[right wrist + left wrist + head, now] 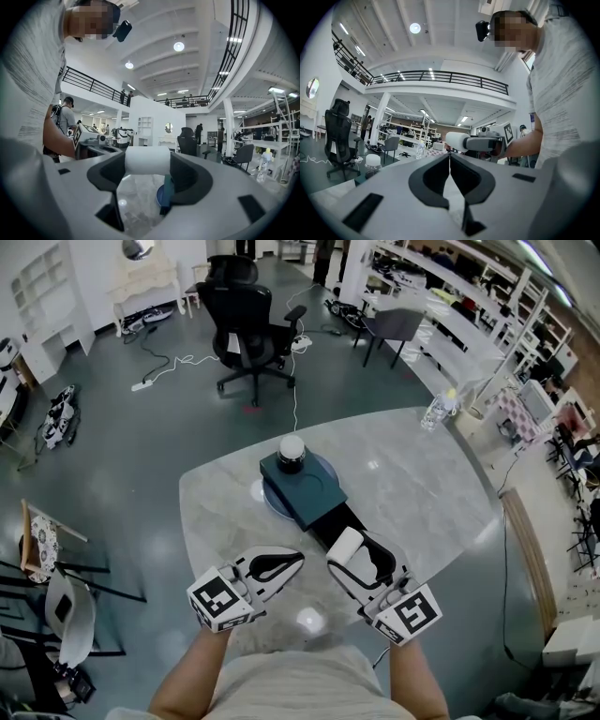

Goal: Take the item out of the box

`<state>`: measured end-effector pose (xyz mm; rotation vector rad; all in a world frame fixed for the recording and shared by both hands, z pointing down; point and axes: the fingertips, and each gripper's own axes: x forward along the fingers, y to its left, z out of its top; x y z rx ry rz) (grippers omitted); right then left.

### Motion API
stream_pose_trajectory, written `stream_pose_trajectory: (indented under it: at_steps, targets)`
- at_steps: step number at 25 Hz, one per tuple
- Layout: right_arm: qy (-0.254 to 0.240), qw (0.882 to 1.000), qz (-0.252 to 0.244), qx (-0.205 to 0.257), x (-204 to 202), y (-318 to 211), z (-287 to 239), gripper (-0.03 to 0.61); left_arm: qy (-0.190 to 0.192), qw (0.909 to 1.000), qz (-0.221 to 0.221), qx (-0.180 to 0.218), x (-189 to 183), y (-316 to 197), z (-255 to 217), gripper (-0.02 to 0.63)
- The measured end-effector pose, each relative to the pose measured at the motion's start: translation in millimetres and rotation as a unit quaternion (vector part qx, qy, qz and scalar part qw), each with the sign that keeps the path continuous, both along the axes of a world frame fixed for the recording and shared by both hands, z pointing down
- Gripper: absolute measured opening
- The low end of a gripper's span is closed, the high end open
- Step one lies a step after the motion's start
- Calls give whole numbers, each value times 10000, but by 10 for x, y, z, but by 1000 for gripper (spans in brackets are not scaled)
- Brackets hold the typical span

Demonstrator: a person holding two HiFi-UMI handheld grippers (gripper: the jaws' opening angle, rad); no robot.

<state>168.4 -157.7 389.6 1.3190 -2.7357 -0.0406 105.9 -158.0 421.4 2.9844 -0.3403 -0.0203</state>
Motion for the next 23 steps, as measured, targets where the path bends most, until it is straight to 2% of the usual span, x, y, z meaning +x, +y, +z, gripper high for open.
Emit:
stream_pose_trajectory:
  at_steps: [23]
  targets:
    - [80,9999,-82,-10,42,-3,25,307,12,10000,-15,-83,54,-6,47,20]
